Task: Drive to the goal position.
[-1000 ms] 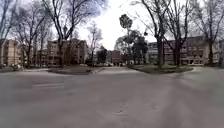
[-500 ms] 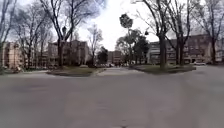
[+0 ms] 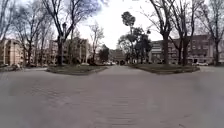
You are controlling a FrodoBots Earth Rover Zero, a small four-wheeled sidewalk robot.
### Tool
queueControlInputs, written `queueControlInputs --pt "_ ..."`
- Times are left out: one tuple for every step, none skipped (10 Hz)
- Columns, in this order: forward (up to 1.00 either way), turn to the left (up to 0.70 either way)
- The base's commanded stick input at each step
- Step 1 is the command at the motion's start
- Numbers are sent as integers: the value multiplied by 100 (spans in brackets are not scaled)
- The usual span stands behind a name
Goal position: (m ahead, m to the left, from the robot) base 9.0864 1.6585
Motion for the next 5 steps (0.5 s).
queueControlInputs --pt "70 0" --pt "70 0" --pt "70 0" --pt "70 0" --pt "70 0"
